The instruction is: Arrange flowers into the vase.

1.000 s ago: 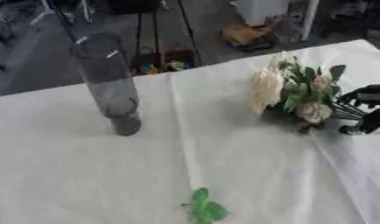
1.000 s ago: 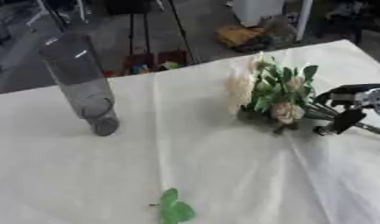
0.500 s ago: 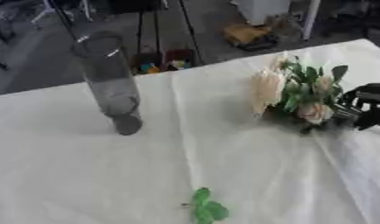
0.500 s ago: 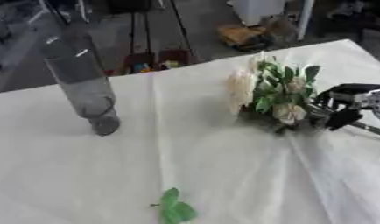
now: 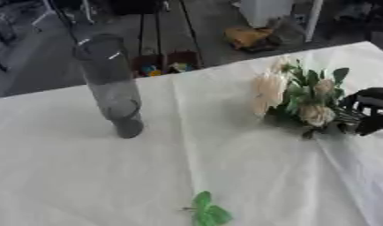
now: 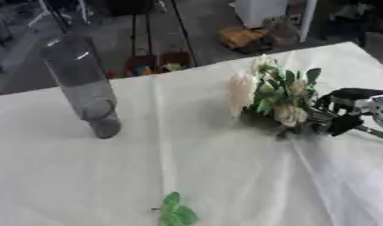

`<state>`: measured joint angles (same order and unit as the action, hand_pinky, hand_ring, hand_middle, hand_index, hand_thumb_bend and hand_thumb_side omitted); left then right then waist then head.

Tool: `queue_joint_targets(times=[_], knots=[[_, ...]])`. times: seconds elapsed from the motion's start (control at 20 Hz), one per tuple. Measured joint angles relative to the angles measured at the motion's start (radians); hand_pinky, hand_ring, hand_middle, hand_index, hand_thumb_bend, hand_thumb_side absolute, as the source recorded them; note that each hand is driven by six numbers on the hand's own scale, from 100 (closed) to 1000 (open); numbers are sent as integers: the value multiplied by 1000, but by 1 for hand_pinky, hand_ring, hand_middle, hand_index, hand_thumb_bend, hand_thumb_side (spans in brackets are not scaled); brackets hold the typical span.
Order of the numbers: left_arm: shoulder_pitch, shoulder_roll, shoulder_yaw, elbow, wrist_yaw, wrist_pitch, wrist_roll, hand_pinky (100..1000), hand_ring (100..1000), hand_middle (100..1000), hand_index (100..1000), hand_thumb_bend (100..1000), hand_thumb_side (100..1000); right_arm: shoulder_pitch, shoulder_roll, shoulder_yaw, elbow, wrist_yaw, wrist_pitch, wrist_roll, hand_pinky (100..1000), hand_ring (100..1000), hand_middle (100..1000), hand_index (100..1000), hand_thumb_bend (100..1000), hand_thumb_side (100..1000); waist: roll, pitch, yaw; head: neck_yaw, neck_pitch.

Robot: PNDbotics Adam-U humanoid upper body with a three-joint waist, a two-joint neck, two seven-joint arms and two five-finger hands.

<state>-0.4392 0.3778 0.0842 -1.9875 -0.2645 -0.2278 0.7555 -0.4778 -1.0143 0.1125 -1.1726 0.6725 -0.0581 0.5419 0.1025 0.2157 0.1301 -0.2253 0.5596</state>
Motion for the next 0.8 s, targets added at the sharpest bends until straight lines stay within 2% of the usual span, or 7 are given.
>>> queue_joint_targets(times=[0.15,0.25,0.45,0.6,0.8], knots=[[0,0,0,0,0,0,2,902,1000,879,967,408,1000,16,0,1,-14,26,-2,-29,551,676,702,865,196,489,0,0,0,0,-6],[0,0,0,0,0,0,3,902,1000,879,968,399,1000,27,0,6,-29,52,6,-63,482,605,624,835,195,509,-1,0,0,1,-7],[0,0,0,0,0,0,3,902,1000,879,968,395,1000,38,1,19,-41,102,31,-130,391,490,528,788,176,528,-3,0,0,0,-8],[0,-1,0,0,1,0,3,902,1000,879,968,394,1000,39,9,26,-40,109,43,-163,291,403,457,706,127,566,-4,0,0,0,-12],[0,-3,0,0,1,-1,3,902,1000,879,968,394,1000,40,16,32,-39,108,51,-197,207,330,384,606,100,523,-4,0,1,-1,-16]])
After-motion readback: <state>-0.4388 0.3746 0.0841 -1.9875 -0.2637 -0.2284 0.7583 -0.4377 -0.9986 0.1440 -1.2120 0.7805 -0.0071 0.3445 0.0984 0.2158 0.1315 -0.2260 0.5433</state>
